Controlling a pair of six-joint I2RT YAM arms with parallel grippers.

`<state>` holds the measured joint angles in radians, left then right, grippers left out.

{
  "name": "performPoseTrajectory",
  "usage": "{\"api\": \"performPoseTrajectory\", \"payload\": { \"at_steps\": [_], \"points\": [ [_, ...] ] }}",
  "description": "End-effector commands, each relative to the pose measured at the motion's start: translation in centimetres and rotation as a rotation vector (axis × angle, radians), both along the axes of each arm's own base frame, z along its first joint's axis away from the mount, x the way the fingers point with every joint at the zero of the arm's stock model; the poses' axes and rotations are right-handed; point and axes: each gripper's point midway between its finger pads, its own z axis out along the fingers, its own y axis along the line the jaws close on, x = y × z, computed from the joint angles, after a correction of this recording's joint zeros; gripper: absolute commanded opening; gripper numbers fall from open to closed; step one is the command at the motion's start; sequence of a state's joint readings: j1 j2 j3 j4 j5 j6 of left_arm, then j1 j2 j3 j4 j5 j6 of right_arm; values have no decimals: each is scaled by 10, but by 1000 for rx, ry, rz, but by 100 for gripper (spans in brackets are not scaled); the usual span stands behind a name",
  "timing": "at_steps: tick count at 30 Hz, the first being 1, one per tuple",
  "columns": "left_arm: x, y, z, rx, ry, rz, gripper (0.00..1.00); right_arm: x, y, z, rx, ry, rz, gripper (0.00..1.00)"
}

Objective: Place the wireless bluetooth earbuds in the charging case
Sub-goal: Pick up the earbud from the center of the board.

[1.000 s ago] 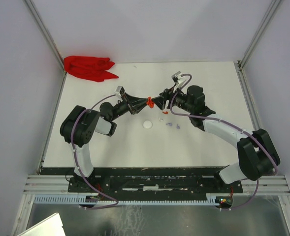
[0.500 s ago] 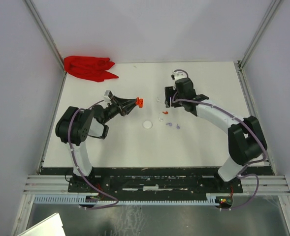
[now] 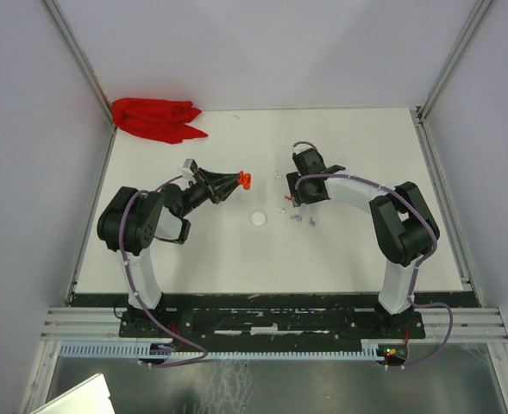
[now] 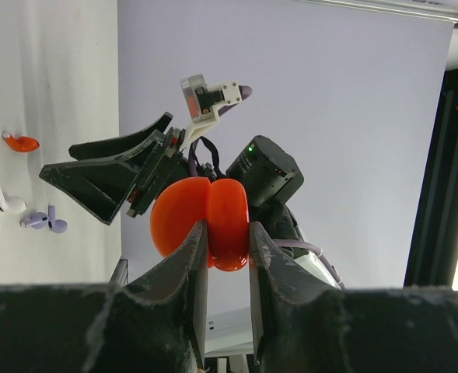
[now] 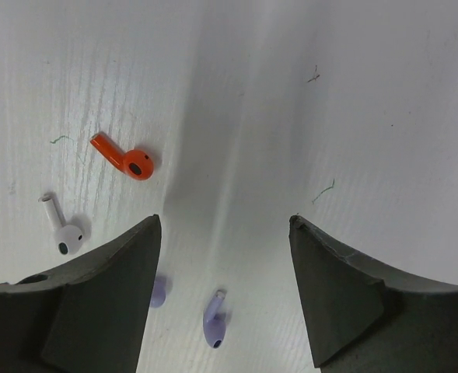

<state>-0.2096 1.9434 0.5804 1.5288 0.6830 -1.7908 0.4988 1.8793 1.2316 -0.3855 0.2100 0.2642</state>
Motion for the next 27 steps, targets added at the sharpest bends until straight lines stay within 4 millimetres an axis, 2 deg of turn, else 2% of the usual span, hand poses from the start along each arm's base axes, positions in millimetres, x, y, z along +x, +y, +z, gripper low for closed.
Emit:
{"api": "performPoseTrajectory", "payload": {
  "at_steps": [1, 8, 27],
  "points": [
    [-15, 2, 45, -23, -259, 1, 3, 14, 9, 7, -6, -38, 8, 75],
    [-16, 2, 44, -20, -257, 0, 3, 17, 13, -4, -13, -22, 10, 75],
    [-14, 4, 40, -15, -250, 5, 3, 46, 19, -10, -37, -49, -23, 77]
  ]
}}
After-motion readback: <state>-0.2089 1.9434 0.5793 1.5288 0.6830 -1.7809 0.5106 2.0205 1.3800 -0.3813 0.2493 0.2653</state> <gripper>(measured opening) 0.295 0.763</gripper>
